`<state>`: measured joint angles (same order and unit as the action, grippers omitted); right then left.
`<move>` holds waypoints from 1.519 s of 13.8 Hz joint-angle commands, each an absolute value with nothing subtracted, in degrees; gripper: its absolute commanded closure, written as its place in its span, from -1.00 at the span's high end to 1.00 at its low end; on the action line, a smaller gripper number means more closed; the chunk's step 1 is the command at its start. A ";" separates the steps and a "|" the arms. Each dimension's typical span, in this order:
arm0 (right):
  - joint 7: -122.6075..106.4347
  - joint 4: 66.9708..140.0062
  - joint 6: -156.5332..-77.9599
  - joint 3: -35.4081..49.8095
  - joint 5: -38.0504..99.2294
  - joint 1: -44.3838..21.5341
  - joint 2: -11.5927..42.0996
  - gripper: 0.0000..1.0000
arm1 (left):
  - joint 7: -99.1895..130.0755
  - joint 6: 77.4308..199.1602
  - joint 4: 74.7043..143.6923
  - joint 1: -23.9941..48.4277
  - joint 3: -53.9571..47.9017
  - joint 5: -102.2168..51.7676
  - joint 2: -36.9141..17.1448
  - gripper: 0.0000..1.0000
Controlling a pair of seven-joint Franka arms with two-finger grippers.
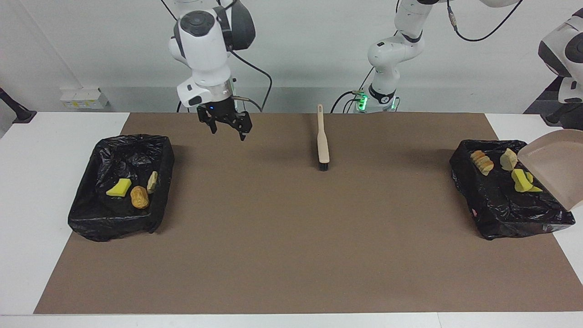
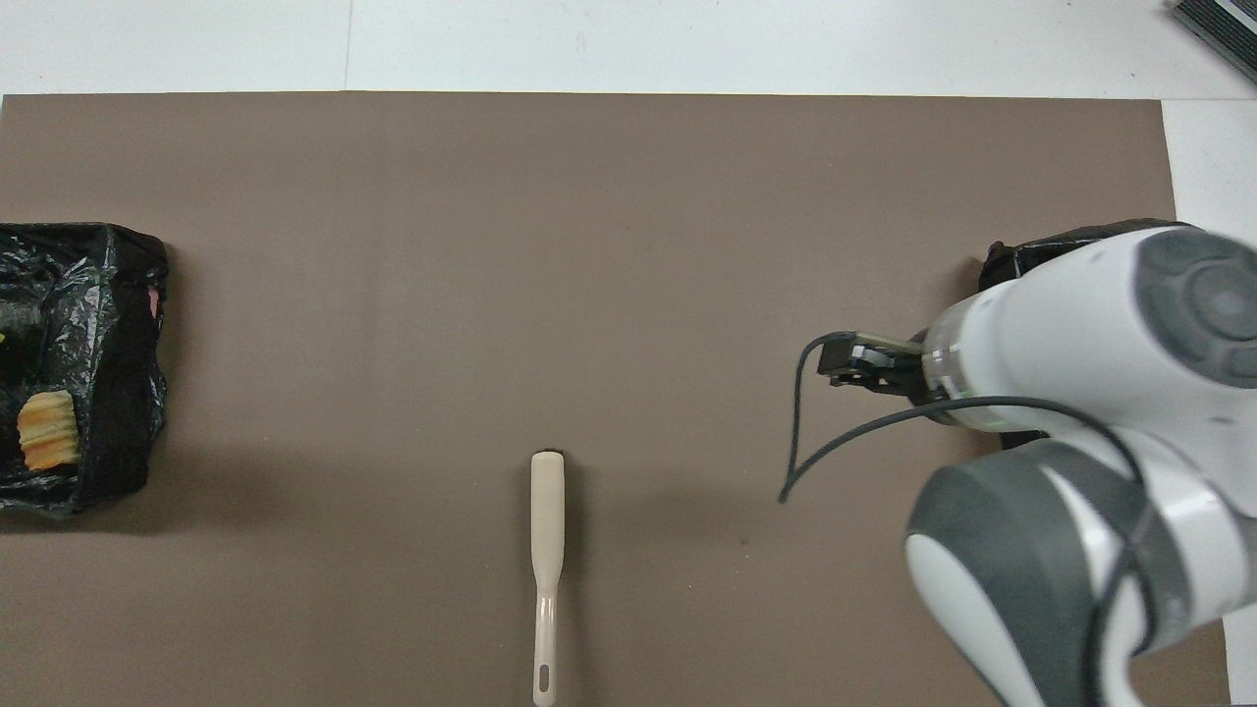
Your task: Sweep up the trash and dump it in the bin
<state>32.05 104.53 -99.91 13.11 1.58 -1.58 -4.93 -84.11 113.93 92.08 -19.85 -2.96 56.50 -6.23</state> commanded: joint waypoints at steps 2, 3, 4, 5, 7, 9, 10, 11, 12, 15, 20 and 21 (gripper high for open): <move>23.92 93.71 -89.67 14.06 0.44 3.95 -3.34 1.00 | -84.99 108.91 87.46 -18.54 -2.20 56.61 -6.24 -1.00; 22.69 91.69 -87.47 14.06 -0.26 4.74 -2.38 1.00 | -85.25 108.03 86.32 -18.46 -2.55 55.30 -5.98 -1.00; 21.37 90.45 -85.80 14.15 -1.57 4.92 -1.76 1.00 | -85.17 106.97 85.61 -18.46 -2.81 52.06 -5.54 -1.00; 19.70 89.66 -85.00 14.15 -2.63 4.92 -1.32 1.00 | -84.99 105.57 85.61 -18.46 -2.90 47.86 -5.36 -1.00; 18.55 89.47 -85.08 14.15 -2.38 5.27 -1.23 1.00 | -83.42 101.36 85.52 -18.46 -2.73 39.59 -5.10 -1.00; 18.54 89.56 -85.51 14.06 -2.46 5.45 -1.32 1.00 | -76.42 97.75 86.30 -18.55 -2.81 32.99 -1.69 -1.00; 18.63 89.65 -85.78 14.06 -2.03 6.06 -1.32 1.00 | -70.98 94.25 87.70 -18.28 -2.90 30.17 -0.45 -1.00; 18.63 89.74 -86.04 14.06 -1.15 6.93 -1.32 1.00 | -64.14 90.65 88.24 -16.80 -3.42 27.36 -0.09 -1.00; 18.63 89.82 -85.96 14.15 -0.97 7.47 -1.32 1.00 | -56.94 87.83 89.20 -15.05 -3.69 25.16 0.78 -1.00; 18.64 89.74 -85.61 14.24 -0.44 7.56 -1.41 1.00 | -33.92 86.48 96.91 -7.58 -3.69 15.68 5.52 -1.00; 18.46 89.65 -86.05 14.15 -0.43 6.78 -1.06 1.00 | -2.08 94.45 103.16 8.23 -3.69 4.14 5.19 -1.00; 18.54 89.47 -86.04 14.06 -0.53 6.51 -1.14 1.00 | 3.63 98.40 104.66 11.39 -3.69 2.74 4.84 -1.00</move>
<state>20.15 90.81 -86.41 13.59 -1.08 6.30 -1.86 -5.01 92.06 100.12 6.14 -5.06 5.18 3.60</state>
